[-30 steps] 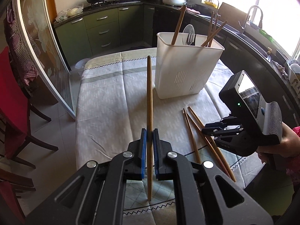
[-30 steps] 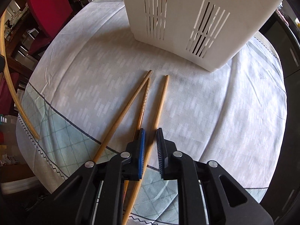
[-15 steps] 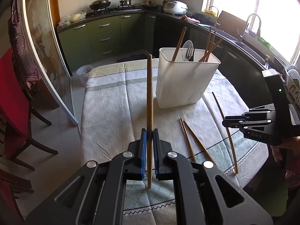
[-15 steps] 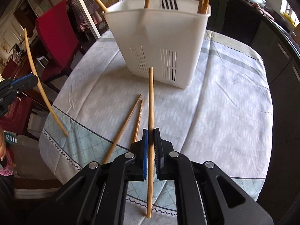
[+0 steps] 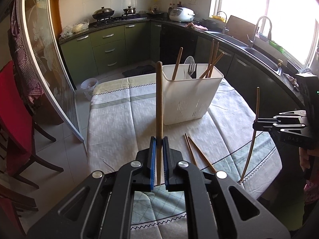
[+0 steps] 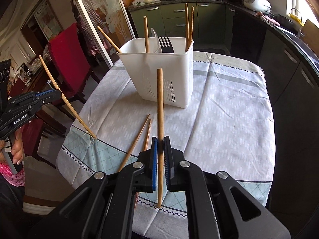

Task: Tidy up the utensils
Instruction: 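Carry both held chopsticks upright toward the white holder with both grippers, then drop the chopsticks into the white holder, opening left then right gripper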

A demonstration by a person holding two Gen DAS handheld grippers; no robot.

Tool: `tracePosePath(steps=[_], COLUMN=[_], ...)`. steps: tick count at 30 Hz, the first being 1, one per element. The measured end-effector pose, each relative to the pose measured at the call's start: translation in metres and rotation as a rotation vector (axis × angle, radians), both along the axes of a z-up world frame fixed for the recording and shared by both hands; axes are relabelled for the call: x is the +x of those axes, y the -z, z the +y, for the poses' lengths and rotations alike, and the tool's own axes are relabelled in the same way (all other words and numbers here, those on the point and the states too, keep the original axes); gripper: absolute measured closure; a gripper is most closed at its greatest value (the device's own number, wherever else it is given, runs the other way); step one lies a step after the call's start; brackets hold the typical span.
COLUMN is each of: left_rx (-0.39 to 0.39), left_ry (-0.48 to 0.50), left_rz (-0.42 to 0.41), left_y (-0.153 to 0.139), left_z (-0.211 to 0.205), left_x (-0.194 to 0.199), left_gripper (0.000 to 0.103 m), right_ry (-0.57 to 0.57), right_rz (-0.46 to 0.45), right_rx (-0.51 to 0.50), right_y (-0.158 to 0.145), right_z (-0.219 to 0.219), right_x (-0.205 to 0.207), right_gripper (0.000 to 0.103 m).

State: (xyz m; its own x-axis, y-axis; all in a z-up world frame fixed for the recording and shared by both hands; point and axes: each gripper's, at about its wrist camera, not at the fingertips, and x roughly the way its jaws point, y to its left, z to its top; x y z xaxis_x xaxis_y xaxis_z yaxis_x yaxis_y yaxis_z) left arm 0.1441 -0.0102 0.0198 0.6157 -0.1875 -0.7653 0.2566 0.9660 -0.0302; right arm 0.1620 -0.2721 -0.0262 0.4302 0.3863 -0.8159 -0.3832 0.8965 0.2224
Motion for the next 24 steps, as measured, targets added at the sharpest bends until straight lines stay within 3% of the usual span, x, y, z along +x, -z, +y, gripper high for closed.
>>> tracePosePath(steps=[11,18,24], left_rx=[-0.065,-0.081,-0.098], left_ry=[0.073,0.086,0.055], left_rz=[-0.046,-0.185,-0.265], left_y=[-0.050,-0.108,-0.140], left_z=[-0.021,-0.043,-0.059], left_x=[0.007,0.022,0.052], left_gripper=[0.096,0.096,0.096], right_ry=[0.020,0.034,0.042], right_rz=[-0.074,-0.083,-0.081], right_rx=[0.055,0.060,0.065], right_y=[-0.039,-0.046,-0.047], right_z=[-0.015,-0.027,-0.038], right_x=[-0.002,-0.002,-0.004], right_gripper=[0.096,0.096,0.096])
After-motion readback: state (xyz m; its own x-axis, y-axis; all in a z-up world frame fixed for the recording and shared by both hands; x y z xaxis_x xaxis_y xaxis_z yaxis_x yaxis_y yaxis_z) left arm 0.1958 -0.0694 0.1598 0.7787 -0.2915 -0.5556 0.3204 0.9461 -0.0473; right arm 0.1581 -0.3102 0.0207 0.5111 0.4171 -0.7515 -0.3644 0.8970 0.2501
